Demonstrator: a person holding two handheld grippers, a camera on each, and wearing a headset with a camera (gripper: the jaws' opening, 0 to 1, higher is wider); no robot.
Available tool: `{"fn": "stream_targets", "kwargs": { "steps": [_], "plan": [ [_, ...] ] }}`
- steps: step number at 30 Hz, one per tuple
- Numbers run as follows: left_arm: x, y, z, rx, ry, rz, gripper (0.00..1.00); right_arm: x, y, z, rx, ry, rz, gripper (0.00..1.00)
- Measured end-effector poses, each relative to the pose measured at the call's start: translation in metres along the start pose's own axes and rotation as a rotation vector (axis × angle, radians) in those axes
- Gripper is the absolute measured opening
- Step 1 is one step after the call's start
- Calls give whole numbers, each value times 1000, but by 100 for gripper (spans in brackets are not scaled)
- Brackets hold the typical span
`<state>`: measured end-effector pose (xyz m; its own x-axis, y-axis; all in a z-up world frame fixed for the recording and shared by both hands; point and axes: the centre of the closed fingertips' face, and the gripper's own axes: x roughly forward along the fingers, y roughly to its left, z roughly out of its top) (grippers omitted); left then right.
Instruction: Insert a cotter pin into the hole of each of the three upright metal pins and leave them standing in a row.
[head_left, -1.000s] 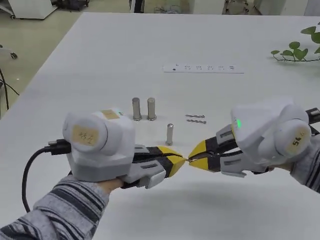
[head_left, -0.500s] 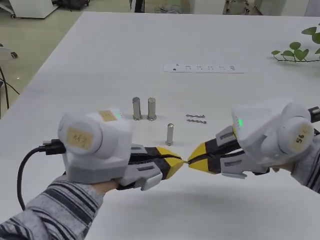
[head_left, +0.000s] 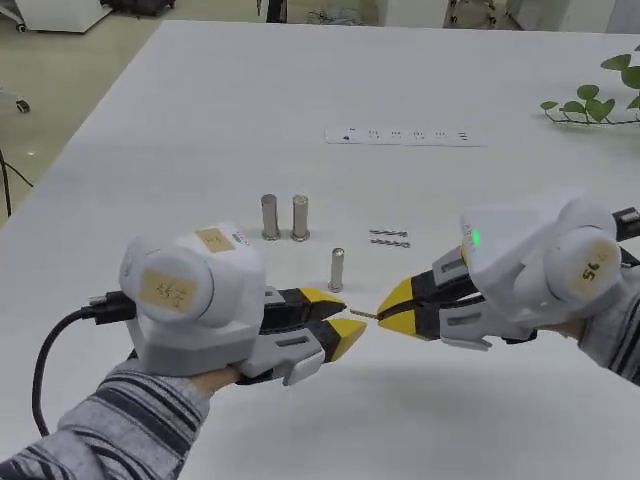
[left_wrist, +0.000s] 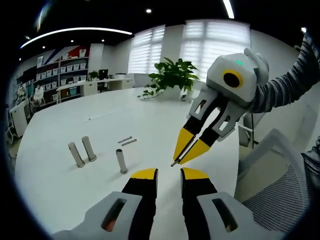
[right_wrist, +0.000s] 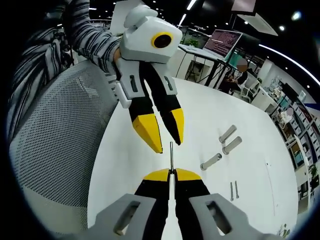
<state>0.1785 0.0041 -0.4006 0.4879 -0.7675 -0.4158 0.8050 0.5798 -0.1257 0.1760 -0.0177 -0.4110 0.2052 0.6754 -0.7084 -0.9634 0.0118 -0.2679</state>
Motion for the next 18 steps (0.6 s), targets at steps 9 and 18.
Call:
{"fn": "stream_targets", "kwargs": {
  "steps": [9,18],
  "plan": [
    [7,30,-4,21,0,138,23,3,-27,-20,53,80,-69,0],
    [20,55,-3,-5,-18,229,29,11,-55,-36,121,151,-128,0]
  ]
}}
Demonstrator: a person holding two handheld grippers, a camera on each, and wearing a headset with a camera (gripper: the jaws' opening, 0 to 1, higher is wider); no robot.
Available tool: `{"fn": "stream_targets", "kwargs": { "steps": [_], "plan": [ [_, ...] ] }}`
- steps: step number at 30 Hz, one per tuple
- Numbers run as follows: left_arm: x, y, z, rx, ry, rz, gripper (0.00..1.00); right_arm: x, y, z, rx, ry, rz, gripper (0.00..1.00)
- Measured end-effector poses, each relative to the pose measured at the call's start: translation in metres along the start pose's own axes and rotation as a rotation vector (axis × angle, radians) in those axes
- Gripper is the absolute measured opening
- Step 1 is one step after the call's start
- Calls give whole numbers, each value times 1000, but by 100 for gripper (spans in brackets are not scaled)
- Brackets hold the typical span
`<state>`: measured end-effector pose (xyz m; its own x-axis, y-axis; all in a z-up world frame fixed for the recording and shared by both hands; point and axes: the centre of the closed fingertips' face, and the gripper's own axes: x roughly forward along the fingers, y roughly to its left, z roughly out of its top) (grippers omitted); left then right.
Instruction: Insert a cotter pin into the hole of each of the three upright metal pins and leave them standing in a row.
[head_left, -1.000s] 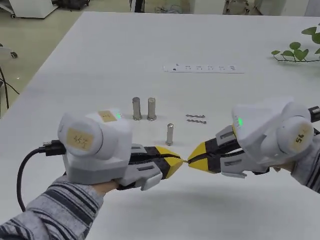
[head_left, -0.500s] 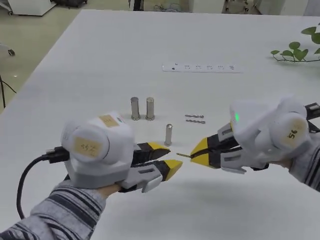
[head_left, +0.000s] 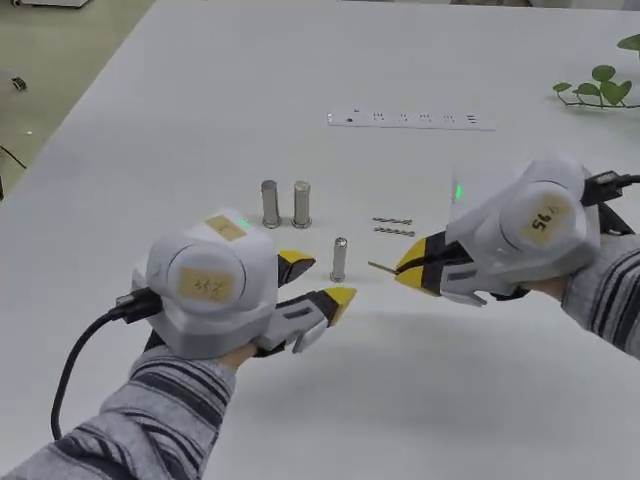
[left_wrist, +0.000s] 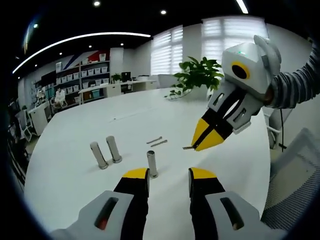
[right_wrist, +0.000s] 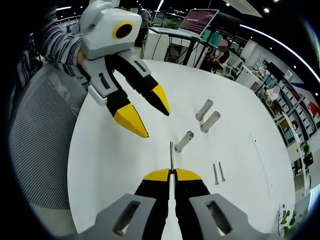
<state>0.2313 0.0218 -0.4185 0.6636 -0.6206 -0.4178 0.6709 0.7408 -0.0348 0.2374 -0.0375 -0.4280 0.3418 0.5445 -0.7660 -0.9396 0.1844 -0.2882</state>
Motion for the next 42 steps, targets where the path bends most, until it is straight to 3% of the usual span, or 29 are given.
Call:
{"fn": "stream_targets", "kwargs": {
  "steps": [5,14,19,27,42],
  "plan": [
    [14,17,-2,-45,-7,83,29,9,-11,-5,17,28,-17,0],
    [37,29,-15,-87,-3,132,26,27,-26,-11,-2,57,-27,0],
    [49,32,-21,-76,14,139,25,35,-28,-11,-11,66,-20,0],
    [65,29,-24,-108,20,118,21,41,-26,-11,-10,65,2,0],
    [75,28,-24,-122,18,105,10,45,-26,-4,-11,57,9,0]
  ]
}}
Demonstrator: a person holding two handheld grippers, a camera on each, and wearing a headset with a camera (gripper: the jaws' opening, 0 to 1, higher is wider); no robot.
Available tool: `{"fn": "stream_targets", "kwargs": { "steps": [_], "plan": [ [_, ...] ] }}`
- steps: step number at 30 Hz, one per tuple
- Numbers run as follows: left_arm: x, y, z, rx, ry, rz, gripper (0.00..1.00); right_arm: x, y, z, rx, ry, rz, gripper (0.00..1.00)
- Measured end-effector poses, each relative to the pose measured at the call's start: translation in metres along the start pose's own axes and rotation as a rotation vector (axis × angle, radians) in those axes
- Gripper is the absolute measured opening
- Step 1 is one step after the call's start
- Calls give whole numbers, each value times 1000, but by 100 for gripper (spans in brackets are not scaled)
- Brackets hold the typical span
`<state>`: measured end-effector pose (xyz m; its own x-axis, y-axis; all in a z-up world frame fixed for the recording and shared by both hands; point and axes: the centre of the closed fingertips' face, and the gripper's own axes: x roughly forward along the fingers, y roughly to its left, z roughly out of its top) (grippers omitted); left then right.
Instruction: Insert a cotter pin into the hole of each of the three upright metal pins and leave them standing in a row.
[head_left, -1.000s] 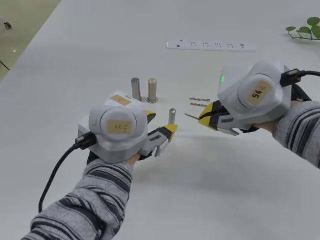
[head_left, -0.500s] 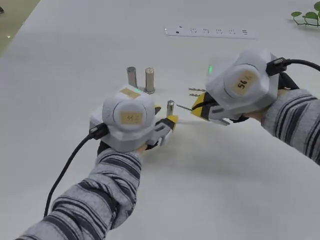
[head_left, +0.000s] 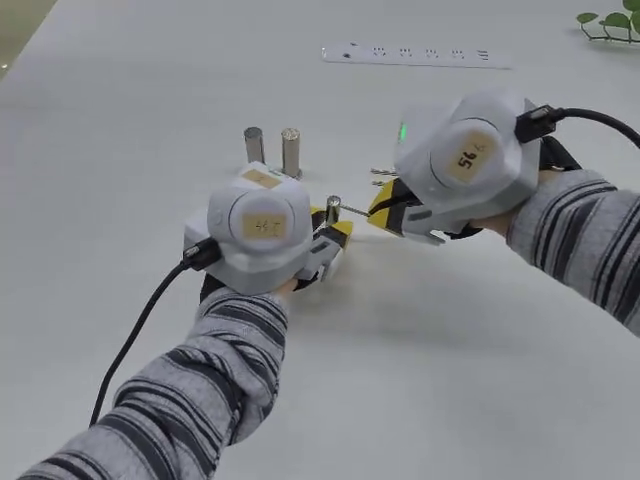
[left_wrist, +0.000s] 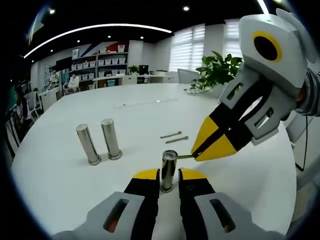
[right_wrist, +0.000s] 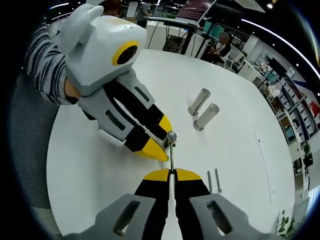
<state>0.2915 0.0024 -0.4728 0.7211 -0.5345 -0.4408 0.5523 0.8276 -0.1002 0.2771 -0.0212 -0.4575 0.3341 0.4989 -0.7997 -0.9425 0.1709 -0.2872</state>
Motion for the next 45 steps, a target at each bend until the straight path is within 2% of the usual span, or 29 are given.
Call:
{"fn": "stream_targets", "kwargs": {
  "steps": [5,12,17,19,22,23,36,45],
  "plan": [
    [1,2,-3,17,9,9,6,-2,0,2,-1,-2,-1,0],
    [2,2,-3,63,7,9,5,-5,-1,4,-16,4,-5,0],
    [2,2,-2,68,5,3,5,-6,-2,5,-17,5,-4,0],
    [2,1,-2,77,4,4,5,-9,-3,11,-18,-18,-2,0],
    [3,1,-2,73,3,5,5,-9,-3,18,-21,-31,-3,0],
    [3,1,-2,73,1,6,5,-8,-4,16,-36,-18,-9,0],
    [3,1,-2,59,-3,29,5,-2,-2,21,-56,-38,-11,0],
    [3,2,-3,45,-7,55,5,3,-3,25,-60,-70,-17,0]
  ]
}}
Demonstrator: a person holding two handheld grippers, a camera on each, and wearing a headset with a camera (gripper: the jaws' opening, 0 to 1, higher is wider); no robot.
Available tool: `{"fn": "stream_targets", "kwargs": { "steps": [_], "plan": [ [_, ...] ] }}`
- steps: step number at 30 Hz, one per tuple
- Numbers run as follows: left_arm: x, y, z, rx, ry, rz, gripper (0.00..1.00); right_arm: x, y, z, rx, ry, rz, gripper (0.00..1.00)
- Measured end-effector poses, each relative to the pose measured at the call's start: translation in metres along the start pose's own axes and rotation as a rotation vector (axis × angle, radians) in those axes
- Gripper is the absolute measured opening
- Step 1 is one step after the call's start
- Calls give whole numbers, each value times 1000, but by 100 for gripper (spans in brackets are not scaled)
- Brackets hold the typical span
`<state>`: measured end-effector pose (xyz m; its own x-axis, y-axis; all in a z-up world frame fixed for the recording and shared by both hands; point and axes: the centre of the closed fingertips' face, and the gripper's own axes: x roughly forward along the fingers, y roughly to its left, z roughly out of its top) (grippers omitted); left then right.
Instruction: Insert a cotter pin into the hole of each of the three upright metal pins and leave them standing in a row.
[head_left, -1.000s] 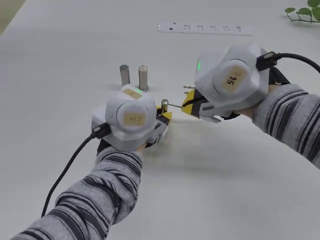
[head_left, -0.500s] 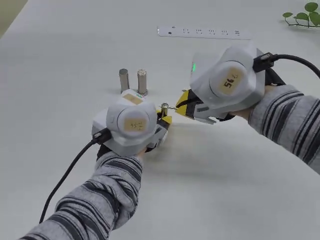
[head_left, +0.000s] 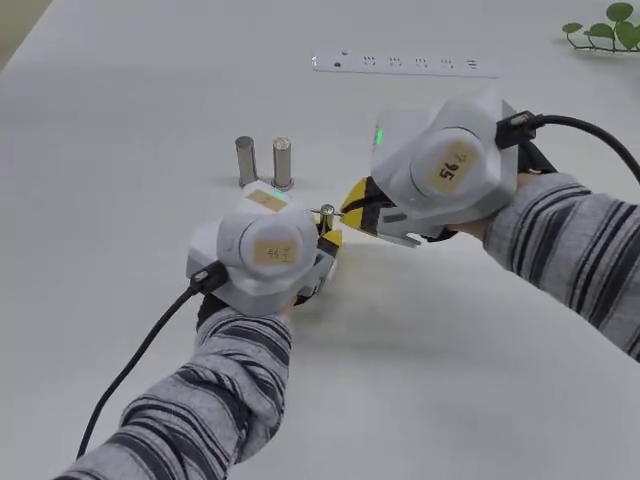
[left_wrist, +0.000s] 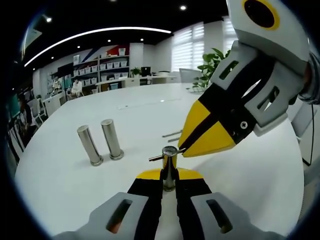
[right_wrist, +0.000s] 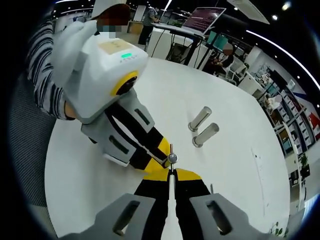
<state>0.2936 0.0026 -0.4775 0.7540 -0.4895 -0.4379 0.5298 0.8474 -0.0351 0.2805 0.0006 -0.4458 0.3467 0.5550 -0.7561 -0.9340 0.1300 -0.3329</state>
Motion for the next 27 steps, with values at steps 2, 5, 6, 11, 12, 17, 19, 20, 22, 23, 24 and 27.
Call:
{"fn": "stream_targets", "kwargs": {
  "steps": [2,5,6,11,12,17,19,20,22,23,24,27],
  "plan": [
    [0,0,0,-1,0,7,5,-1,1,5,18,-34,3,0],
    [0,0,0,-8,-2,17,5,-3,1,3,18,-33,-12,0],
    [0,0,0,-11,-2,20,5,-4,1,2,14,-29,-14,1],
    [0,0,0,-14,-3,20,5,-8,0,1,54,-42,-22,2],
    [0,0,0,-15,-3,20,5,-8,-1,0,56,-40,-23,1],
    [0,0,0,-19,-3,24,5,-7,-3,-1,60,-37,-25,0],
    [0,0,-1,-20,-3,24,5,-6,-2,1,64,-41,-24,0],
    [0,0,-1,-20,-3,24,5,-6,-2,1,65,-42,-24,0],
    [0,0,-1,-20,-2,23,5,-6,-2,2,68,-44,-23,0],
    [0,0,-1,-19,-2,24,5,-5,-1,3,68,-45,-22,0],
    [0,0,-1,-18,-2,25,5,-5,-1,3,67,-46,-22,0],
    [0,0,-1,-16,-1,30,5,-5,-1,6,60,-55,-24,0]
  ]
}}
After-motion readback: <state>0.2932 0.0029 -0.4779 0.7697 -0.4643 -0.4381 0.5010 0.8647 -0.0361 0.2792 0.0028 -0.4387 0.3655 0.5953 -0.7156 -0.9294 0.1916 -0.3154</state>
